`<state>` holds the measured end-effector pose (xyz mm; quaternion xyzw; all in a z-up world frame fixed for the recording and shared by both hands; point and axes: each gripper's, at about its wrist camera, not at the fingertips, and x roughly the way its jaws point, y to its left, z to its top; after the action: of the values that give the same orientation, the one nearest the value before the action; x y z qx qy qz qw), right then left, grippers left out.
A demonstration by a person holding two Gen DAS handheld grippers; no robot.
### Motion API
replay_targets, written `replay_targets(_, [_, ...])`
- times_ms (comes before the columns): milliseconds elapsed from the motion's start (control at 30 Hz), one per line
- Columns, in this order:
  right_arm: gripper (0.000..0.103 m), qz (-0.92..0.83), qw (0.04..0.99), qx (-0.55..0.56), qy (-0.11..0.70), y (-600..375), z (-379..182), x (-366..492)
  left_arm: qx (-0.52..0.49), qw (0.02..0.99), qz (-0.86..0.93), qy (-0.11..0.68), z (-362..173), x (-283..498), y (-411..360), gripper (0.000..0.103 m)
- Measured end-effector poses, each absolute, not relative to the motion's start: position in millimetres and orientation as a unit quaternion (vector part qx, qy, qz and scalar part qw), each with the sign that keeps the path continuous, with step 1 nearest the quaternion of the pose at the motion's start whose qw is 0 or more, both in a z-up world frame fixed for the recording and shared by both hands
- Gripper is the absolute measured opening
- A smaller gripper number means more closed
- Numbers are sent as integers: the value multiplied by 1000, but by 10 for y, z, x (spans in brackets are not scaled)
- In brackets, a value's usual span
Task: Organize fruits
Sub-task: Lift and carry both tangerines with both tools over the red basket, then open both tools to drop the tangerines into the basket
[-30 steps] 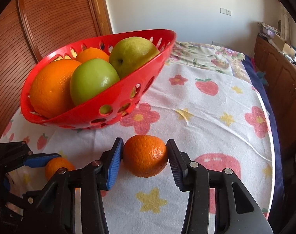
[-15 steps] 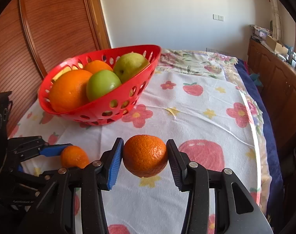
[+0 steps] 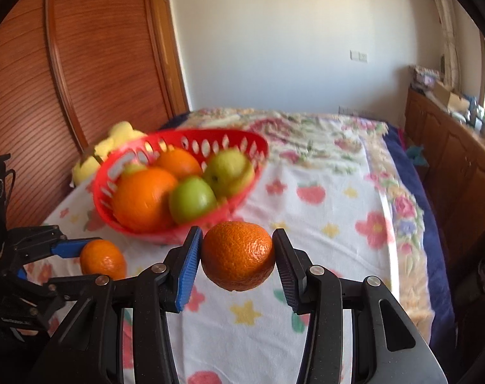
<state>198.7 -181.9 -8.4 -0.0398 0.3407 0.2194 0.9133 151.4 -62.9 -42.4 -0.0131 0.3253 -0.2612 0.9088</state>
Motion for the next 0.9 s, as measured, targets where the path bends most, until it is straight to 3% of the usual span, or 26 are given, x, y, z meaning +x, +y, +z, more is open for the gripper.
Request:
replay_targets(333, [46,260,913,-67,308,-1382,269,2442,-1,935,-215,281,50,1901,-206,43])
replay_targets(900, [46,289,878,-85,373,-871,-140,3396,7,942,-175,287,-44,2760,-67,43])
